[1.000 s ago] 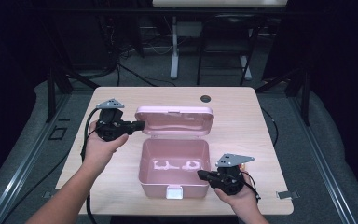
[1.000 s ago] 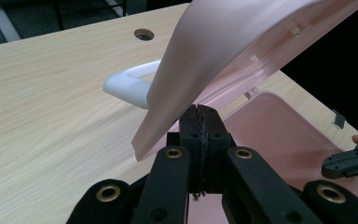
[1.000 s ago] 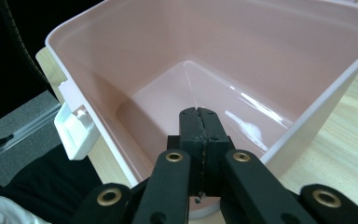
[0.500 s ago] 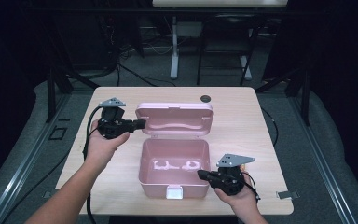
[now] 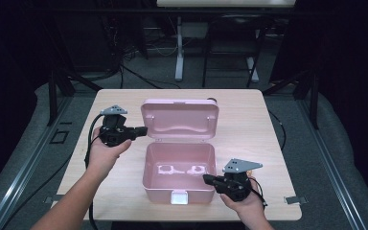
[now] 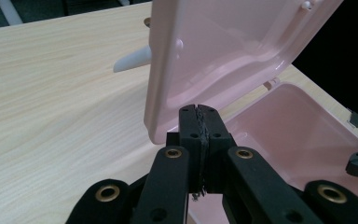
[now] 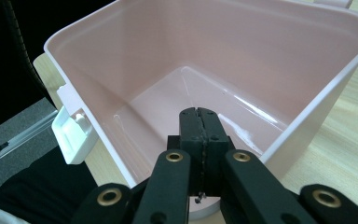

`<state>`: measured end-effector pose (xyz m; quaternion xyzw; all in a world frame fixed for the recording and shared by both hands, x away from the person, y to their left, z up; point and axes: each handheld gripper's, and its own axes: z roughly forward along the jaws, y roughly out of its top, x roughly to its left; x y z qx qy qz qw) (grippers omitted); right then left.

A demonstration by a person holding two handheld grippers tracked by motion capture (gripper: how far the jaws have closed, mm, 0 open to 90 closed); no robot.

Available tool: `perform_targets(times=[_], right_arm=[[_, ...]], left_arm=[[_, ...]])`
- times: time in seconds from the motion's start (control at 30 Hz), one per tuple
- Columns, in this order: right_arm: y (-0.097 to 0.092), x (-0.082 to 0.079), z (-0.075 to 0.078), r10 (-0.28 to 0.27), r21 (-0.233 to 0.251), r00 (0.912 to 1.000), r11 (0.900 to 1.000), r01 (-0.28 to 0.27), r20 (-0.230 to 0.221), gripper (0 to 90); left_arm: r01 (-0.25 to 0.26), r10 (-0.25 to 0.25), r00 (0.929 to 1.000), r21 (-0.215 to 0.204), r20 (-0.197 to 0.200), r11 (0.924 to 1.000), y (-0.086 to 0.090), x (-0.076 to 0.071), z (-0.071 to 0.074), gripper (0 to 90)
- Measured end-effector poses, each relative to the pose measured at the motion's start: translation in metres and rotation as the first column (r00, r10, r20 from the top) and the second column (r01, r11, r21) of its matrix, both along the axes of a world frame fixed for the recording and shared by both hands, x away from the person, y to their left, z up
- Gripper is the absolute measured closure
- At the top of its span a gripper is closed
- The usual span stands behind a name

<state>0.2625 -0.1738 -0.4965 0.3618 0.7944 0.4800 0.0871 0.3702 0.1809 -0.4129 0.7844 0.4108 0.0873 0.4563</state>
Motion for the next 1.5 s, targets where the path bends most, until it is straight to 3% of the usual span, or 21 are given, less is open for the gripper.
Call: perform_targets(times=[0.2, 0.37, 0.53, 0.97, 1.3, 1.5], right_arm=[[0.0, 0.0, 0.0, 0.001, -0.002, 1.0, 1.0, -0.001, 0.005, 90.0], [0.0, -0.001, 0.0, -0.003, 0.0, 1.0, 1.0, 0.003, 0.003, 90.0], [0.0, 0.0, 0.0, -0.001, 0.004, 1.0, 1.0, 0.001, -0.002, 90.0], [-0.001, 0.001, 0.0, 0.0, 0.013, 0.9999, 0.9999, 0.0, -0.01, 90.0], [0.0, 0.001, 0.0, -0.002, 0.007, 0.9999, 1.0, 0.002, -0.017, 90.0], [0.001, 0.002, 0.002, -0.002, -0.004, 0.9998, 1.0, 0.002, -0.021, 88.4]], left_arm=[[0.027, -0.027, 0.9996, 0.036, -0.01, 0.999, 0.002, -0.009, -0.015, 87.4], [0.036, -0.036, 0.9993, 0.034, -0.012, 0.9988, 0.005, -0.017, -0.025, 87.2], [0.029, -0.03, 0.9995, 0.052, 0.006, 0.9982, 0.011, -0.027, -0.03, 85.7], [0.032, -0.032, 0.9995, -0.011, -0.008, 0.9994, 0.024, -0.045, -0.043, 75.4], [0.06, -0.06, 0.9982, 0.015, -0.006, 0.9981, 0.019, -0.057, -0.052, 70.1], [0.07, -0.07, 0.9975, 0.006, 0.011, 0.9975, 0.019, -0.065, -0.054, 67.5]])
